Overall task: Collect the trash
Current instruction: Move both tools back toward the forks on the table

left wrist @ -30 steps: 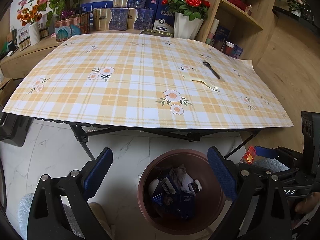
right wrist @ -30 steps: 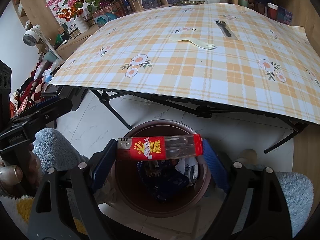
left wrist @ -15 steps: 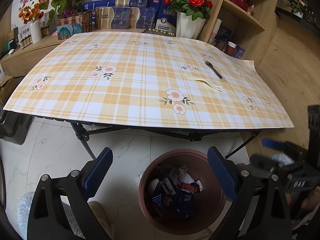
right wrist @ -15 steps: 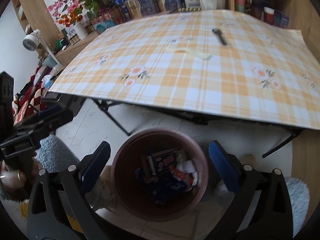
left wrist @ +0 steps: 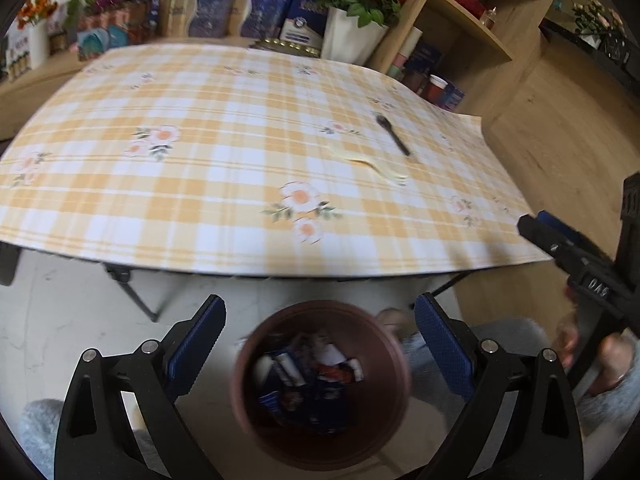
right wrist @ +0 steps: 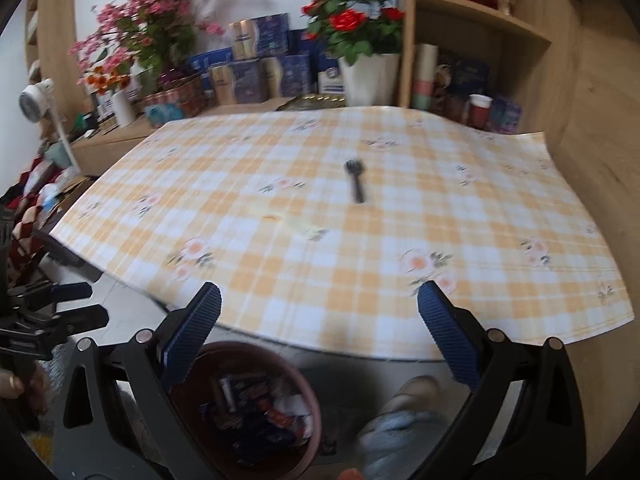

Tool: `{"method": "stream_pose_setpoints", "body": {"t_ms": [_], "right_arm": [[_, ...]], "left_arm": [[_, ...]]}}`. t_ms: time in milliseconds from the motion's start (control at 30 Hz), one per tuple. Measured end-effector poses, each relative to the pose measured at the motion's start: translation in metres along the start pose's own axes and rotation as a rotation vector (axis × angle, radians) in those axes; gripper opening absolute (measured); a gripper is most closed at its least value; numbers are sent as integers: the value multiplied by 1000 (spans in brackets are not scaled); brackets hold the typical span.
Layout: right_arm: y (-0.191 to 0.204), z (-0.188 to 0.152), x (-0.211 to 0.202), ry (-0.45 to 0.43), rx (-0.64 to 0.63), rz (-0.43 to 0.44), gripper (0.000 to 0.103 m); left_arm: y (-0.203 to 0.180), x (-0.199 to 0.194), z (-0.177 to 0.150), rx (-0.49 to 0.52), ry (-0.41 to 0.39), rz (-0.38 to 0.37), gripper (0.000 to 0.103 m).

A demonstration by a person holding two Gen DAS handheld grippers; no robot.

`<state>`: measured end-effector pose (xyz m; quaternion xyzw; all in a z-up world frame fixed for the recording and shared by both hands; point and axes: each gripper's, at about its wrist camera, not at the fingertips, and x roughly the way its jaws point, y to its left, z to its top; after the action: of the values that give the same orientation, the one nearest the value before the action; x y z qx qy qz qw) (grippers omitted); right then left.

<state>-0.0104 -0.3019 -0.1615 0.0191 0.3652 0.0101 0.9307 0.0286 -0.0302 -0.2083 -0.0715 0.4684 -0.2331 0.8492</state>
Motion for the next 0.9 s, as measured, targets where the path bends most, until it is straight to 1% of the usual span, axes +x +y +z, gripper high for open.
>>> {"method": "stream_pose_setpoints", "body": {"t_ms": [67,167,233,300,333,400,467,600,667,733,867,900], "right_arm": [[-9,5,6,20,16,7,97],[-20,10,18,54,32,11,97],[-24,11,22,56,33,-2,97],[-29,13,27,59,37,2,97],[-33,14,31,66,40,7,97],[-38,15,36,65,43,0,97],[-44,16,41,58,45,-13,97],[-58,18,48,62,70,-9,97],[-63,18,52,69,76,-15,97],[-70,16,55,73,88,-12,97],[-82,15,57,71,125,0,97],[-85,15,58,71,136,2,97]], "left_arm": [[-4,9,13,-29,19,-32,92],[-8,24,34,-87,39,-79,85],[-9,36,47,-137,56,-104,81],[-8,53,61,-217,85,-146,73],[-7,61,67,-264,100,-171,71],[-5,79,78,-355,128,-211,58],[-5,94,87,-429,149,-244,53],[-8,123,101,-541,155,-285,44],[-10,136,108,-584,154,-290,41],[-10,146,113,-612,151,-280,40],[-14,164,126,-623,148,-222,40],[-17,168,129,-615,148,-200,38]]}}
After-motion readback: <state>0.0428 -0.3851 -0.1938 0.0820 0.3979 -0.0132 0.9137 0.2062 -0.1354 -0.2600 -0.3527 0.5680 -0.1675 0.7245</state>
